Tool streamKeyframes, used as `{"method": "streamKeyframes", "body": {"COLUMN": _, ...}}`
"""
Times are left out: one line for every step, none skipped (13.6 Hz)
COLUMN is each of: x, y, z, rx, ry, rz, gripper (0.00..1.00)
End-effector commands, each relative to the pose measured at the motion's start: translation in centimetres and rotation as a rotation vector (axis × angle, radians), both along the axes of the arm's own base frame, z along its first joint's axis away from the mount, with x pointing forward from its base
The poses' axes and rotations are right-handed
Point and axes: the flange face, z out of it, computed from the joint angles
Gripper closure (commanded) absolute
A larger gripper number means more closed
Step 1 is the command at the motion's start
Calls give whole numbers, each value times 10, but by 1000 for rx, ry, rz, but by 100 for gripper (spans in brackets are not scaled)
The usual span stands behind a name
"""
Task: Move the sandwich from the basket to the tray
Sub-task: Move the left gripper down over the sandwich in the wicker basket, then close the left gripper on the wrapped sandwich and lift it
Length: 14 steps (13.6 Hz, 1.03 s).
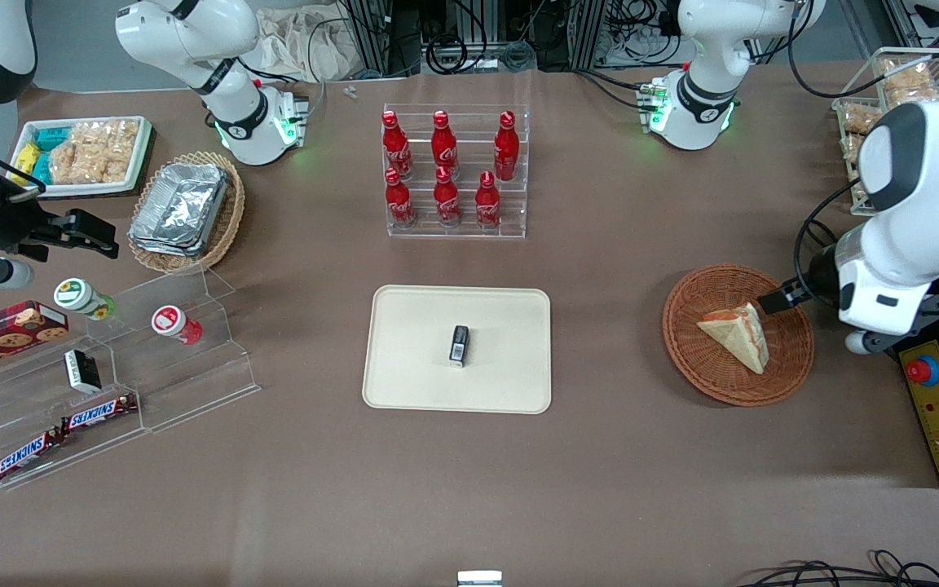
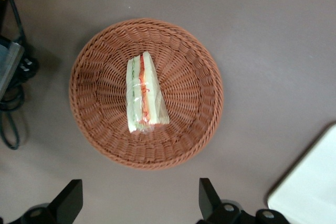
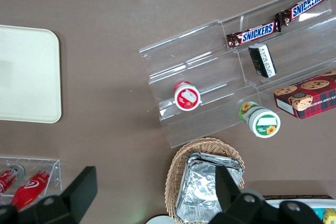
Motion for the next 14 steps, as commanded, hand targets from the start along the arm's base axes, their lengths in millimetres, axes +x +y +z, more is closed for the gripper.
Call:
{"method": "streamKeyframes", "body": {"x": -13, "y": 2, "z": -53, "rx": 22, "ry": -12, "rz": 75, "gripper": 1}}
{"method": "streamKeyframes", "body": {"x": -14, "y": 3, "z": -73, "rx": 20, "ry": -5, "rz": 89, "gripper": 1}}
{"method": "streamKeyframes", "body": {"x": -13, "y": 4, "z": -92, "rx": 19, "ry": 1, "rz": 115, "gripper": 1}}
{"method": "streamKeyframes", "body": {"x": -11, "y": 14, "z": -109, "rx": 20, "ry": 1, "rz": 162, "gripper": 1}}
{"method": "streamKeyframes", "body": {"x": -12, "y": 16, "z": -123, "rx": 20, "ry": 1, "rz": 182, "gripper": 1}}
{"method": "streamKeyframes", "body": {"x": -13, "y": 16, "z": -136, "rx": 21, "ry": -1, "rz": 182, "gripper": 1}}
{"method": "streamKeyframes", "body": {"x": -17, "y": 20, "z": -146, "rx": 28, "ry": -6, "rz": 181, "gripper": 1}}
{"method": "streamKeyframes", "body": {"x": -21, "y": 28, "z": -156, "rx": 30, "ry": -12, "rz": 194, "gripper": 1}}
{"method": "streamKeyframes", "body": {"x": -24, "y": 31, "z": -166, "rx": 29, "ry": -18, "rz": 199, "gripper": 1}}
{"method": "streamKeyframes", "body": {"x": -26, "y": 33, "z": -177, "rx": 27, "ry": -15, "rz": 203, "gripper": 1}}
{"method": "streamKeyframes", "body": {"x": -26, "y": 33, "z": -190, "rx": 26, "ry": -1, "rz": 207, "gripper": 1}}
{"method": "streamKeyframes", "body": {"x": -26, "y": 34, "z": -199, "rx": 25, "ry": 7, "rz": 208, "gripper": 1}}
{"method": "streamKeyframes", "body": {"x": -26, "y": 34, "z": -208, "rx": 23, "ry": 4, "rz": 204, "gripper": 3}}
{"method": "streamKeyframes", "body": {"x": -25, "y": 34, "z": -213, "rx": 22, "ry": 4, "rz": 201, "gripper": 26}}
